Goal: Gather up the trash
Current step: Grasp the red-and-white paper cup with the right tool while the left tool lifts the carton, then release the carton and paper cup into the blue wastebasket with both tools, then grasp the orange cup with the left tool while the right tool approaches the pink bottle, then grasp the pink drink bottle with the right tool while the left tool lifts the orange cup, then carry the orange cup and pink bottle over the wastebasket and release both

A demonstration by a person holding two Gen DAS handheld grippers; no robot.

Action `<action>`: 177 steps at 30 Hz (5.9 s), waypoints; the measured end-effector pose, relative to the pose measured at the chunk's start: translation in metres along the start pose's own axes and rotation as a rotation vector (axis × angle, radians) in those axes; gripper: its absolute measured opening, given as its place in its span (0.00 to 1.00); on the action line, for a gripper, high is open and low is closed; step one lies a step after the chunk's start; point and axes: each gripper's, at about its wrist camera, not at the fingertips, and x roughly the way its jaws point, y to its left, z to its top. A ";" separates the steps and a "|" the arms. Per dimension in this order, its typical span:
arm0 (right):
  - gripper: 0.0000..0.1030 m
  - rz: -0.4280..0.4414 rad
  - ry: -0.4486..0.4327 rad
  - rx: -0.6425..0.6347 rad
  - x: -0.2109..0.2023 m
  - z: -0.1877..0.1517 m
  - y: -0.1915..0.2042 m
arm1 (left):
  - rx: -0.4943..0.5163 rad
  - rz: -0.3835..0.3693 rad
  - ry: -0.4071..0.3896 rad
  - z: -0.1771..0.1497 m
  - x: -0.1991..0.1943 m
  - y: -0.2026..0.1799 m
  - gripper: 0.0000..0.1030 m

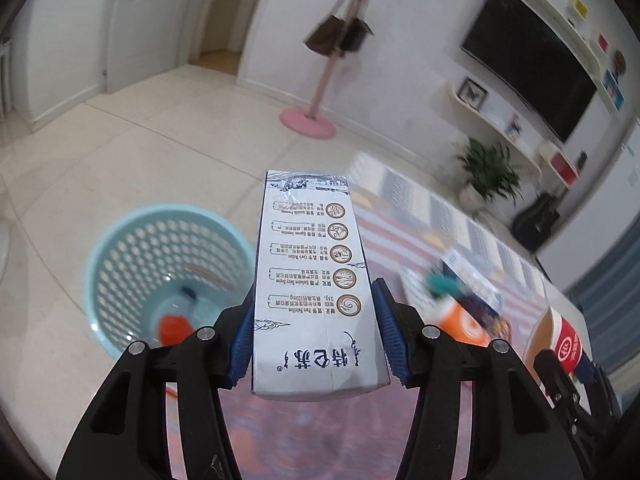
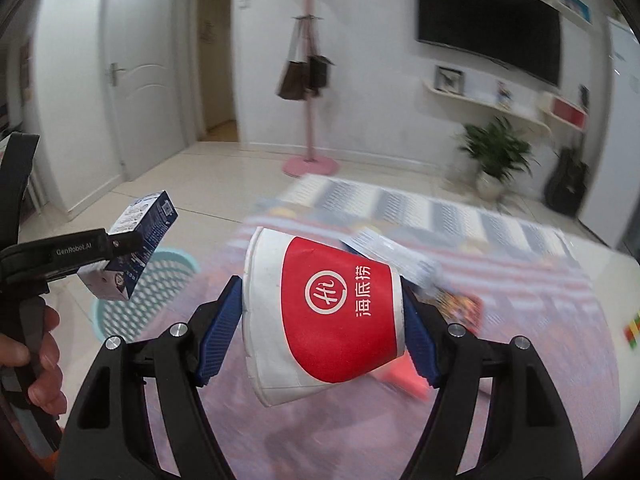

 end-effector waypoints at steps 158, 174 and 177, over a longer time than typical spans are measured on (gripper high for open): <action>0.68 -0.054 0.410 0.292 0.017 -0.109 -0.158 | 0.078 -0.264 0.102 -0.053 0.011 -0.064 0.47; 0.44 0.018 0.309 0.270 -0.001 -0.052 -0.113 | 0.014 -0.228 0.008 -0.015 -0.021 0.017 0.47; 0.44 0.082 0.273 0.226 0.003 -0.025 -0.081 | -0.015 -0.206 -0.024 -0.002 -0.028 0.039 0.47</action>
